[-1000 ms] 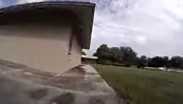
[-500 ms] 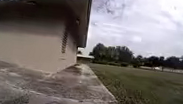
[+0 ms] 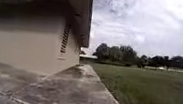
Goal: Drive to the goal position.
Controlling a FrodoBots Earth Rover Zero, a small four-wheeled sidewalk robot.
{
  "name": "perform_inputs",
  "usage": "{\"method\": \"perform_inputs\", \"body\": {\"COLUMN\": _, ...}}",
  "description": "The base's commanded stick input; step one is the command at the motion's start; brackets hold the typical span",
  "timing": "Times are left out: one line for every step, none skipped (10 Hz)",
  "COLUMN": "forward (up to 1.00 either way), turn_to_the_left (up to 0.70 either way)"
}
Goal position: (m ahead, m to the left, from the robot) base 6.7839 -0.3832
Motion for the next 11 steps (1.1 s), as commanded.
{"method": "perform_inputs", "body": {"forward": 0.69, "turn_to_the_left": 0.03}}
{"method": "perform_inputs", "body": {"forward": 0.69, "turn_to_the_left": 0.05}}
{"method": "perform_inputs", "body": {"forward": 0.69, "turn_to_the_left": 0.12}}
{"method": "perform_inputs", "body": {"forward": 0.69, "turn_to_the_left": 0.25}}
{"method": "perform_inputs", "body": {"forward": 0.69, "turn_to_the_left": 0.25}}
{"method": "perform_inputs", "body": {"forward": 0.69, "turn_to_the_left": 0.03}}
{"method": "perform_inputs", "body": {"forward": 0.69, "turn_to_the_left": 0.03}}
{"method": "perform_inputs", "body": {"forward": 0.69, "turn_to_the_left": 0.03}}
{"method": "perform_inputs", "body": {"forward": 0.69, "turn_to_the_left": 0.03}}
{"method": "perform_inputs", "body": {"forward": 0.69, "turn_to_the_left": 0.03}}
{"method": "perform_inputs", "body": {"forward": 0.69, "turn_to_the_left": 0.03}}
